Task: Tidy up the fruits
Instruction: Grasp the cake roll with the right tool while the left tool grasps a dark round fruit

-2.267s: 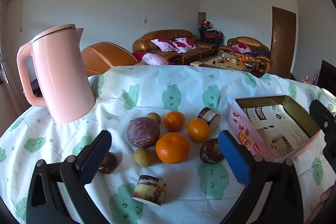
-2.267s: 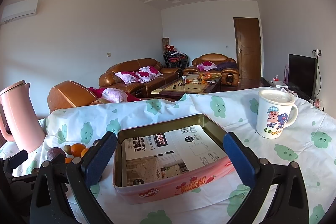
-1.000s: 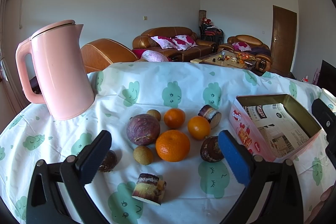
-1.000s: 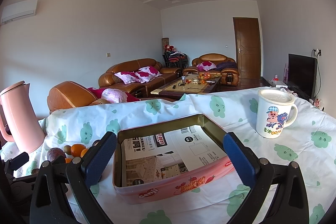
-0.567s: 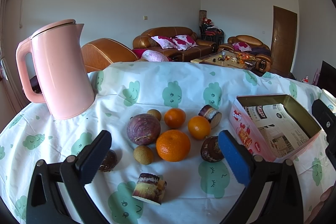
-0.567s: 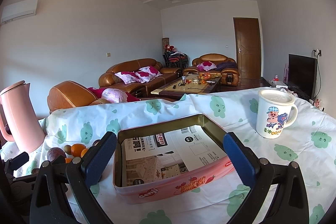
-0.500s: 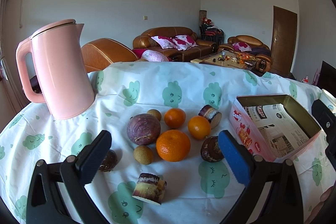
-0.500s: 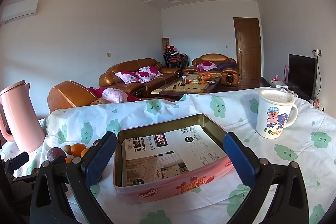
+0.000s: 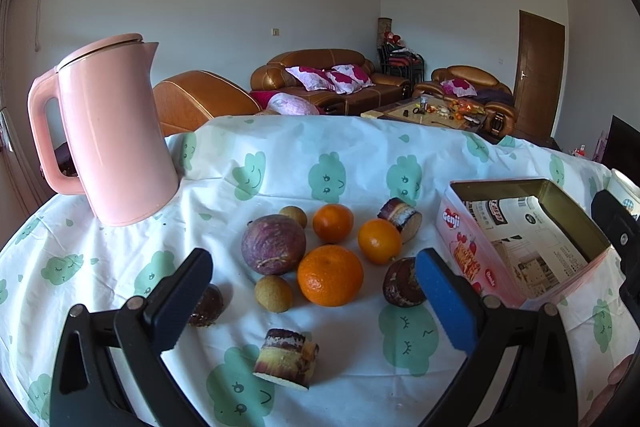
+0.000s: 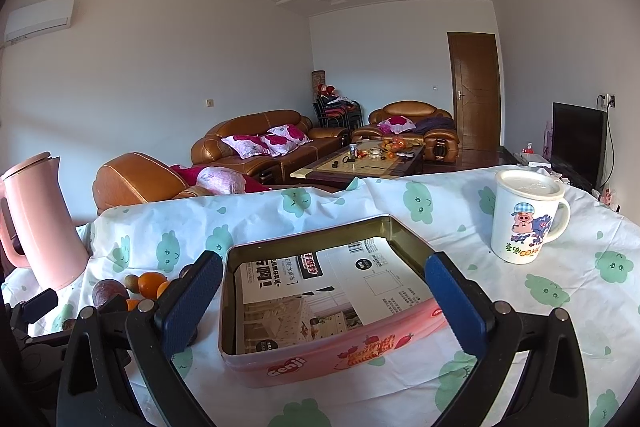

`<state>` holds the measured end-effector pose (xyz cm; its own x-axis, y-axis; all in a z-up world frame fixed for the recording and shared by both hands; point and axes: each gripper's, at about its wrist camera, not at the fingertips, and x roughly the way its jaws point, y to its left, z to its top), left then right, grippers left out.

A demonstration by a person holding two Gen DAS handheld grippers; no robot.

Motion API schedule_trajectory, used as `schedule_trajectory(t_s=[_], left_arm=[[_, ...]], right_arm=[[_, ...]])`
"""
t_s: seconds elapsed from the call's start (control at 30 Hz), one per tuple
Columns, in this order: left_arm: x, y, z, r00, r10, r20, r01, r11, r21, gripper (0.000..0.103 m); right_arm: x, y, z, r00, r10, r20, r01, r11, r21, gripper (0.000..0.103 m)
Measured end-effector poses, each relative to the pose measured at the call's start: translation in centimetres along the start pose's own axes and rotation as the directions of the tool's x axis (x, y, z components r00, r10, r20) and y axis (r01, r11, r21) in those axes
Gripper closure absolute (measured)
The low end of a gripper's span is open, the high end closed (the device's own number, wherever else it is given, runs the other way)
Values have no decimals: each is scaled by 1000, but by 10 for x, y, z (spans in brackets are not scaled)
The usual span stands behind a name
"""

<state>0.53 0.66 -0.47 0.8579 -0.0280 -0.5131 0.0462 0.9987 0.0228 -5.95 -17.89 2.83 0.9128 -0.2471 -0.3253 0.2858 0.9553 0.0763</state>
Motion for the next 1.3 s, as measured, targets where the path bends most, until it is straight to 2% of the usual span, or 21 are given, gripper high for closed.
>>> schedule_trajectory(t_s=[0.1, 0.23, 0.33, 0.4, 0.5, 0.53, 0.6, 0.67, 0.7, 0.77, 0.83, 0.9, 0.97, 1.0, 1.03, 1.1, 1.13, 1.23, 1.3], left_arm=[[3, 10, 4, 999, 50, -12, -50, 999, 22, 0], [2, 46, 14, 994, 111, -23, -112, 993, -36, 0], [0, 68, 19, 985, 170, -16, -171, 984, -41, 0], [-1, 78, 20, 976, 216, -16, -216, 976, -18, 0], [-2, 92, 19, 974, 223, -41, -224, 974, -17, 0], [-2, 96, 18, 976, 211, -51, -212, 977, -19, 0], [-4, 103, 16, 979, 194, -67, -196, 980, -16, 0], [-1, 108, 14, 979, 182, -86, -183, 983, -5, 0], [-1, 109, 12, 979, 179, -98, -179, 984, 5, 0], [9, 111, 13, 979, 159, -124, -158, 987, 15, 0], [12, 111, 10, 981, 118, -154, -116, 993, 23, 0], [20, 111, 10, 980, 72, -185, -67, 997, 37, 0], [24, 109, 8, 977, 51, -205, -38, 997, 65, 0], [25, 105, 6, 976, 38, -217, -21, 997, 80, 0], [25, 101, 4, 973, 23, -228, -2, 996, 94, 0], [28, 96, 3, 970, 7, -245, 24, 992, 120, 0], [29, 93, 2, 968, 6, -250, 26, 991, 127, 0], [35, 93, -1, 958, -18, -286, 53, 992, 114, 2], [42, 95, -4, 949, -28, -315, 61, 994, 95, 10]], right_arm=[[0, 4, -2, 999, 36, -12, -36, 999, -15, 1], [0, 13, -4, 994, 105, -34, -107, 994, -39, 1], [1, 24, -7, 980, 184, -70, -189, 980, -69, 1], [2, 35, -10, 962, 248, -112, -257, 963, -82, 1], [6, 55, -18, 906, 368, -210, -392, 916, -85, 7], [7, 63, -21, 877, 408, -252, -439, 895, -79, 11], [10, 80, -29, 819, 468, -332, -515, 854, -68, 12], [10, 98, -37, 778, 493, -390, -559, 826, -71, 12], [11, 108, -40, 765, 492, -417, -570, 818, -81, 12], [16, 128, -47, 754, 474, -455, -572, 814, -100, 12], [21, 145, -52, 734, 466, -494, -585, 804, -110, 12], [30, 159, -58, 735, 423, -530, -567, 812, -139, 13], [38, 167, -64, 711, 407, -574, -573, 808, -137, 29], [41, 167, -66, 692, 404, -598, -581, 803, -130, 42], [43, 167, -68, 680, 406, -610, -588, 800, -123, 44], [41, 165, -67, 673, 418, -610, -600, 791, -121, 54], [40, 164, -67, 677, 414, -609, -599, 790, -128, 59], [41, 156, -66, 683, 409, -605, -582, 805, -113, 59], [40, 144, -61, 695, 415, -587, -565, 820, -90, 59]])
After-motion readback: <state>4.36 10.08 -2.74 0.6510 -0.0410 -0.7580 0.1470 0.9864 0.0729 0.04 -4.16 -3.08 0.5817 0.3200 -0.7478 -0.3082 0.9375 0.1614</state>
